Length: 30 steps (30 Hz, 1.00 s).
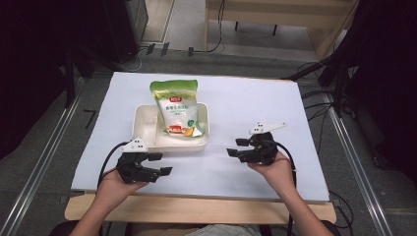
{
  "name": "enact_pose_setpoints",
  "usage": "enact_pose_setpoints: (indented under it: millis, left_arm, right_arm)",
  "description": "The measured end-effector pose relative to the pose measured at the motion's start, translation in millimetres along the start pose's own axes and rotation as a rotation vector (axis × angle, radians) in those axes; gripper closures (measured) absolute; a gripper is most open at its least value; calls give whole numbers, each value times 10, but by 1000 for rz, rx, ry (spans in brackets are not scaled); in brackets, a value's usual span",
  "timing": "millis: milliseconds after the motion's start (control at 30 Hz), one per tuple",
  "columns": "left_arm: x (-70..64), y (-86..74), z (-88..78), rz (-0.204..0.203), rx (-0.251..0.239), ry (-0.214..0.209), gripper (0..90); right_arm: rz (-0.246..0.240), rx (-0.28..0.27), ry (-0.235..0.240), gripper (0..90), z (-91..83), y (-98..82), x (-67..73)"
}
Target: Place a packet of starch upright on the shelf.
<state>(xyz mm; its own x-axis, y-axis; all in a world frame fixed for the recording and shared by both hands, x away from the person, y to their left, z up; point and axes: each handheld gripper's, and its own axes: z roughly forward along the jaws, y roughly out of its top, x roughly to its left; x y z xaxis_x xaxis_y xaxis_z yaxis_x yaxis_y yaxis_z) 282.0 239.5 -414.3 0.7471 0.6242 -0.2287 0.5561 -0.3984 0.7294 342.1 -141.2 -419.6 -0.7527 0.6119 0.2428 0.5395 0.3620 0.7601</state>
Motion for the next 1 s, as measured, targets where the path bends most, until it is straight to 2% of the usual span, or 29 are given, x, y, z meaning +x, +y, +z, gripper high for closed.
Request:
enact_pose_setpoints:
  millis: [267, 367, 533, 1000]
  left_arm:
    - [-2, 4, 16, 5, 11, -1, 333]
    - [-2, 3, 22, 7, 14, 0, 333]
    - [1, 3, 21, 5, 15, 2, 333]
    - [3, 3, 21, 3, 21, 8, 333]
  right_arm:
    - [-23, 29, -9, 432, 105, -39, -5]
    - [-13, 44, -8, 432, 134, -59, -26]
    - [-5, 29, -13, 433, 120, -57, -39]
    - [2, 44, -4, 431, 136, -63, -42]
